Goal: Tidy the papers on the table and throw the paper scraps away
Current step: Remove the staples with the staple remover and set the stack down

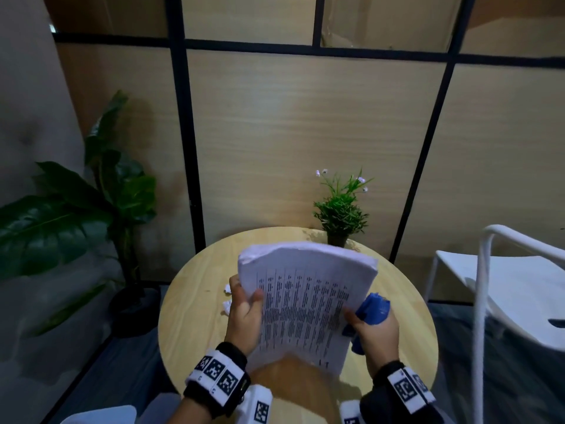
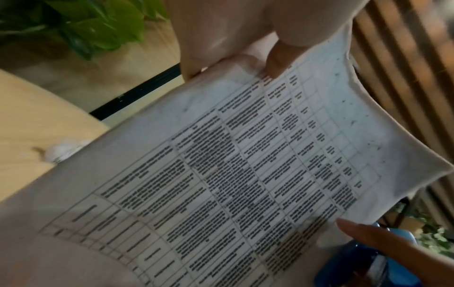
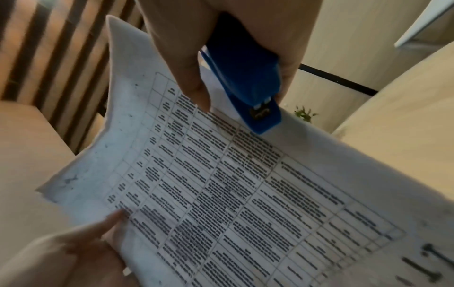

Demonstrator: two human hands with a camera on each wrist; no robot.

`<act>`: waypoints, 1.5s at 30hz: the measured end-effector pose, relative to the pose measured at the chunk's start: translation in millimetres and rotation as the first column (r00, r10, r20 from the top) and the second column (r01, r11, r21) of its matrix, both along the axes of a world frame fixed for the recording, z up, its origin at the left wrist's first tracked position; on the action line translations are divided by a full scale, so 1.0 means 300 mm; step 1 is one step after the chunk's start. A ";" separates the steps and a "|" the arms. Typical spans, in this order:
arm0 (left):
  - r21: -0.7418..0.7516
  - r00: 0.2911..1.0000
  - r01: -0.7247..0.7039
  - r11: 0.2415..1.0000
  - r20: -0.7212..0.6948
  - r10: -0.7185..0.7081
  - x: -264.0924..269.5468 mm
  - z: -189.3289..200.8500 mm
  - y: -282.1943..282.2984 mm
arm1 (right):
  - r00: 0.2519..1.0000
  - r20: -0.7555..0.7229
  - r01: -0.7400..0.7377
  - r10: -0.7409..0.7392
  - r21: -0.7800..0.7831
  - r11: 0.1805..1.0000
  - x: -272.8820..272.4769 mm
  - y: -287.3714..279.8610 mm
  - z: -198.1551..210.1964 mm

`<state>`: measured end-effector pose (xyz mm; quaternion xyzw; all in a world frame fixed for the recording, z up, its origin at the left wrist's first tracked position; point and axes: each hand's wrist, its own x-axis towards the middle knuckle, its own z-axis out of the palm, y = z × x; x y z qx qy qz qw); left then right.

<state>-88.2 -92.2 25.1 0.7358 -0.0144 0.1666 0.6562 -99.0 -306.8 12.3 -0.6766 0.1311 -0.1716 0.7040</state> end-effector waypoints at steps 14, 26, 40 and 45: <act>0.024 0.988 0.044 0.999 -0.147 -0.040 0.003 -0.135 0.003 | 0.992 -0.103 0.061 -0.067 -0.060 0.996 -0.024 0.044 -0.113; 0.749 0.710 -0.611 0.257 0.662 -0.240 0.009 0.155 -0.094 | 0.957 0.253 0.034 0.144 -0.588 0.808 0.040 0.110 0.056; 0.628 0.985 -0.102 0.771 0.173 -0.011 0.031 0.151 0.054 | 0.792 0.607 0.371 0.071 -0.570 0.733 -0.026 0.056 0.222; 0.075 0.996 -0.016 0.997 0.091 0.009 0.025 0.152 0.073 | 0.985 0.107 0.139 -0.132 -0.060 0.988 -0.037 -0.029 0.111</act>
